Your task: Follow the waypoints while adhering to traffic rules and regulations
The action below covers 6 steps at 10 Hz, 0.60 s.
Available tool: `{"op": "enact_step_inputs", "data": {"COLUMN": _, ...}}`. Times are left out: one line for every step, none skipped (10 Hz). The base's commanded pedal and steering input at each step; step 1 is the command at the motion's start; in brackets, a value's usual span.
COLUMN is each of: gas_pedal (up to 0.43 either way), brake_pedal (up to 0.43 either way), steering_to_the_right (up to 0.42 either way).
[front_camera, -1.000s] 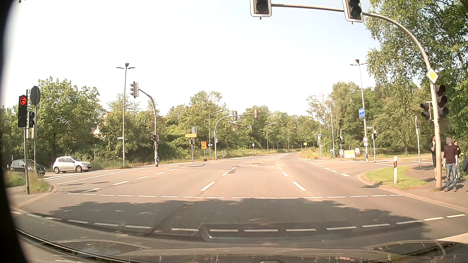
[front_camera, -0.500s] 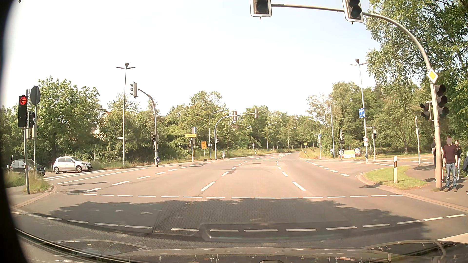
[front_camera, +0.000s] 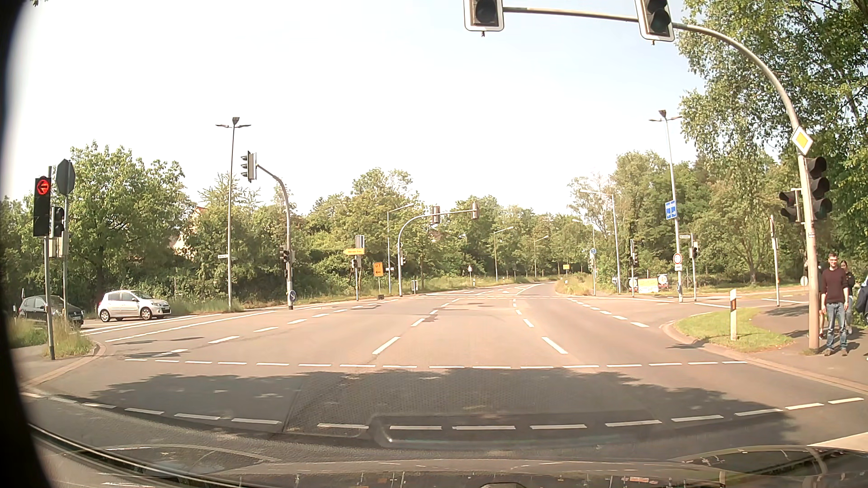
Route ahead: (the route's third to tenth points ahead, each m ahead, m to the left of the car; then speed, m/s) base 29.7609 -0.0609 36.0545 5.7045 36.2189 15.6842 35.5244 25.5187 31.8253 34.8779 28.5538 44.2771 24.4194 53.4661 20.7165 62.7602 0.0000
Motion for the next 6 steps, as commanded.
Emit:
{"op": "enact_step_inputs", "data": {"gas_pedal": 0.0, "brake_pedal": 0.238, "steering_to_the_right": -0.003}}
{"op": "enact_step_inputs", "data": {"gas_pedal": 0.0, "brake_pedal": 0.232, "steering_to_the_right": -0.003}}
{"op": "enact_step_inputs", "data": {"gas_pedal": 0.0, "brake_pedal": 0.238, "steering_to_the_right": -0.003}}
{"op": "enact_step_inputs", "data": {"gas_pedal": 0.0, "brake_pedal": 0.238, "steering_to_the_right": -0.003}}
{"op": "enact_step_inputs", "data": {"gas_pedal": 0.0, "brake_pedal": 0.238, "steering_to_the_right": -0.003}}
{"op": "enact_step_inputs", "data": {"gas_pedal": 0.0, "brake_pedal": 0.238, "steering_to_the_right": -0.003}}
